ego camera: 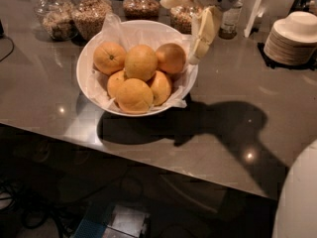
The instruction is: Pick orange from white bowl
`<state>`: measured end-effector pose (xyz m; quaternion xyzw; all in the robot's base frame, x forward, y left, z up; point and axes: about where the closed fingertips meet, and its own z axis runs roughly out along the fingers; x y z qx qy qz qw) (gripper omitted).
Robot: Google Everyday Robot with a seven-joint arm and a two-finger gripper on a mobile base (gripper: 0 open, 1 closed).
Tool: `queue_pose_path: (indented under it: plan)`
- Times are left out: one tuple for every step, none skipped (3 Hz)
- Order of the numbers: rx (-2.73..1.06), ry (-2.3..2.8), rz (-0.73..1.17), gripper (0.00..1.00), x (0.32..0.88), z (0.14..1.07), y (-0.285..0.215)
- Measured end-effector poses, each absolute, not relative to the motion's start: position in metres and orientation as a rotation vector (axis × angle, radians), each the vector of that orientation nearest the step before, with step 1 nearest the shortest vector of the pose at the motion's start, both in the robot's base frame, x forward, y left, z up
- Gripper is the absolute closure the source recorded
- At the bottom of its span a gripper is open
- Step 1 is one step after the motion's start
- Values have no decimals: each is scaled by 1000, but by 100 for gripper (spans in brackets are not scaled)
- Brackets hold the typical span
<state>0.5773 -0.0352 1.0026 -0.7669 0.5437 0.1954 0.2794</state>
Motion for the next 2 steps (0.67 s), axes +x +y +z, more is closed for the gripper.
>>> queue_pose_path:
  plan:
    - [-1968, 1418, 670, 0, 579, 1009, -4]
    - [-1945, 1414, 661, 0, 585, 1010, 1]
